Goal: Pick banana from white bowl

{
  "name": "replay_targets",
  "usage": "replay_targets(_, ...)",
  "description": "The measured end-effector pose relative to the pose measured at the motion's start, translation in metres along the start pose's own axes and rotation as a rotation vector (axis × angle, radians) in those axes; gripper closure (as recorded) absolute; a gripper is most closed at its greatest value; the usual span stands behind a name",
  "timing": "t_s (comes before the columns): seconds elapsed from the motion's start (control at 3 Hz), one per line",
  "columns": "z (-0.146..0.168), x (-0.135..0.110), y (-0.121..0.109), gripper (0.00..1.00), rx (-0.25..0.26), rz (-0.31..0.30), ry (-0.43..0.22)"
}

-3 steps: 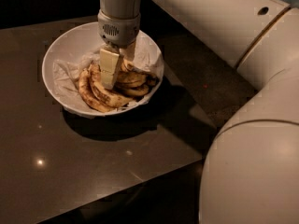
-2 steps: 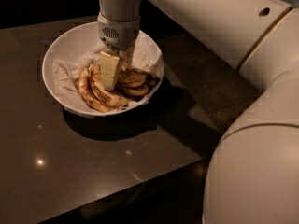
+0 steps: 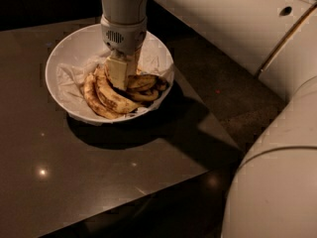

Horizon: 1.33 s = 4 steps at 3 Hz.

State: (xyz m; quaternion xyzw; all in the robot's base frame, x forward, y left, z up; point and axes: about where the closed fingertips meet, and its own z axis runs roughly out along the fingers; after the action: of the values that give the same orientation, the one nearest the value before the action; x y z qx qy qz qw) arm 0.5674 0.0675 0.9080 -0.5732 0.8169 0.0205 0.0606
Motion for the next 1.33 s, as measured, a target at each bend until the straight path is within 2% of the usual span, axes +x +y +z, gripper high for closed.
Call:
replay_targets(0.33,0.000,0.000,0.000,1.00,0.000,0.000,0.000)
replay_targets(0.67,-0.012,0.002,0.002,1.00,0.030,-0.016,-0.071)
replay_targets(1.0,-0.049,0.019,0.016,1.00,0.082,-0.078,-0.219)
replay_targets(1.33,-0.095,0.043,0.028,1.00,0.156,-0.153,-0.380)
